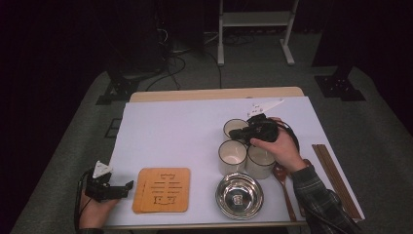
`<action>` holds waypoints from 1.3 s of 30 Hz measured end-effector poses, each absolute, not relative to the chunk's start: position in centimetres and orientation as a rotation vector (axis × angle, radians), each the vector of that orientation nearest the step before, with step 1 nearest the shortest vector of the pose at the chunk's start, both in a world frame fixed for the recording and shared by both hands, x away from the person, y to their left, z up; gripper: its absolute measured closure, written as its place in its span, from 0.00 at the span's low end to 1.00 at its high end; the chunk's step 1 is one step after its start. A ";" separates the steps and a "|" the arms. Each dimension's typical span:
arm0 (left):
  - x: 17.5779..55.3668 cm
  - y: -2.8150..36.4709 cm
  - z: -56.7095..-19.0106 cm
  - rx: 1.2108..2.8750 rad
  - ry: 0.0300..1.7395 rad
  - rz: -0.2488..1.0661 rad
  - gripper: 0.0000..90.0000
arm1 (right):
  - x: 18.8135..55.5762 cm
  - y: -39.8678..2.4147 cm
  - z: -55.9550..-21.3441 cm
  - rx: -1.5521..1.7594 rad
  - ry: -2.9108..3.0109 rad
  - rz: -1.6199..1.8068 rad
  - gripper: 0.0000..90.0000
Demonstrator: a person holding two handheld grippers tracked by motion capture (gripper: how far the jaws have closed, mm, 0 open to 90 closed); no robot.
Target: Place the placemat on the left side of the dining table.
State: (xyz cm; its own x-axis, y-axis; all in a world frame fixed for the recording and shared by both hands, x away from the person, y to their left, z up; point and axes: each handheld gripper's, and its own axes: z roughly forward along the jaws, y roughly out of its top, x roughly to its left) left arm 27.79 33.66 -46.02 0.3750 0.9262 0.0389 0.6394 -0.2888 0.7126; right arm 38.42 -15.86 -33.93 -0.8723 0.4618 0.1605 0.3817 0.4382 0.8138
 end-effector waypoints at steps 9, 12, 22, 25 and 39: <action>27.8 33.7 -46.0 2.031 1.345 0.609 0.00 | 38.0 -15.1 -33.9 0.759 2.635 1.445 0.99; 27.8 33.7 -46.0 2.031 1.344 0.609 0.00 | 37.7 -14.7 -33.9 0.731 2.638 1.446 1.00; 27.8 33.7 -46.0 2.029 1.346 0.607 0.00 | 37.0 -13.3 -34.0 0.661 2.690 1.450 1.00; 27.8 33.7 -46.0 2.029 1.346 0.607 0.00 | 36.7 -12.7 -34.1 0.643 2.704 1.448 1.00; 27.8 33.7 -46.0 2.031 1.346 0.606 0.00 | 35.8 -10.6 -34.8 0.572 2.750 1.432 1.00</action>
